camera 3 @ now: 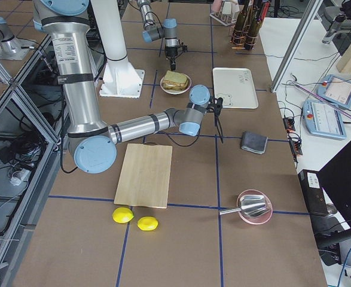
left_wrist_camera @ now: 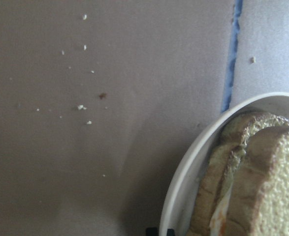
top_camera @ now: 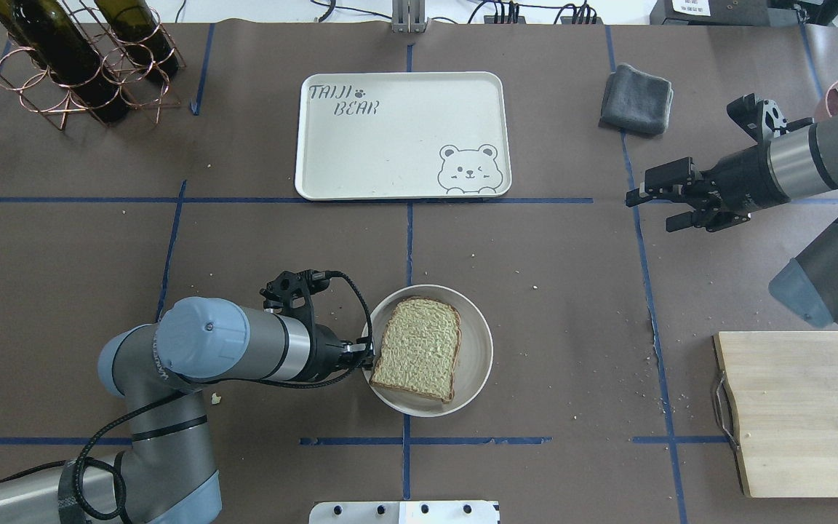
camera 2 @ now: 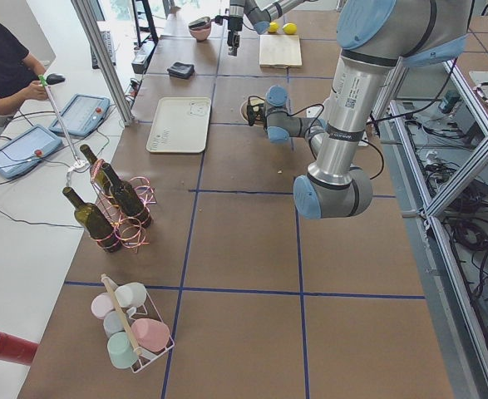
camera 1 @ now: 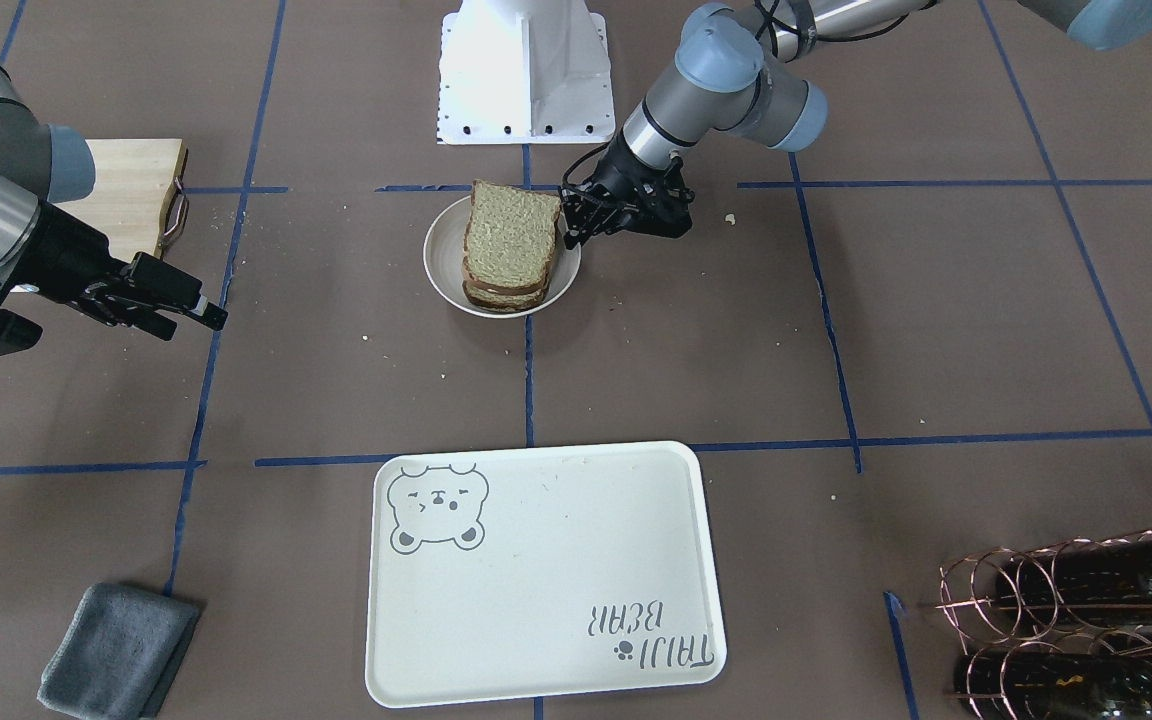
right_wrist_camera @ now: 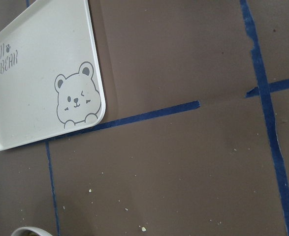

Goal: Make sandwich and place on tray
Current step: 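Lift and carry the plate with the left gripper onto the tray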

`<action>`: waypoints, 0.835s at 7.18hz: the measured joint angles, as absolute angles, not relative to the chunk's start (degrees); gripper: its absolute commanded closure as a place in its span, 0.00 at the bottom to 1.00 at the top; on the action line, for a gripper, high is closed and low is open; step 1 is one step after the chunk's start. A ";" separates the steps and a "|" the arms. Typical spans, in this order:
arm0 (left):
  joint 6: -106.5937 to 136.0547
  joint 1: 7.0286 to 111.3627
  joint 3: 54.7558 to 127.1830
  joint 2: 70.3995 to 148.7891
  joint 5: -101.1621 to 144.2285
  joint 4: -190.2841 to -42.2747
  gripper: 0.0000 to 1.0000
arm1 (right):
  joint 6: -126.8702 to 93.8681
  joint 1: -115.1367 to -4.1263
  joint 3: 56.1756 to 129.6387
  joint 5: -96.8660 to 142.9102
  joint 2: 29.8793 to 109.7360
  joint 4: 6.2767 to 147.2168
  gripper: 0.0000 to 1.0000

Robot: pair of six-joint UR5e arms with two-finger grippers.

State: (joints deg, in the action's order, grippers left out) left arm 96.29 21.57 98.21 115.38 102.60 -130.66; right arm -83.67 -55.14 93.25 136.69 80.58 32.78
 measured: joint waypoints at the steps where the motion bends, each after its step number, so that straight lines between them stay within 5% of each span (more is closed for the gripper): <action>1: 101.46 23.59 99.10 115.79 102.43 -130.61 1.00 | -83.67 -55.17 93.33 136.73 80.62 32.78 0.00; 4: 112.56 31.25 94.21 121.09 102.48 -125.66 1.00 | -83.67 -55.25 94.48 136.79 81.85 32.59 0.00; 6: 115.12 36.10 81.12 130.60 102.76 -122.30 1.00 | -83.67 -55.21 95.03 136.77 82.78 32.53 0.00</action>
State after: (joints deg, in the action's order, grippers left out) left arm 115.12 36.10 81.12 130.60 102.76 -122.30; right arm -83.67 -55.21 95.03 136.77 82.78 32.53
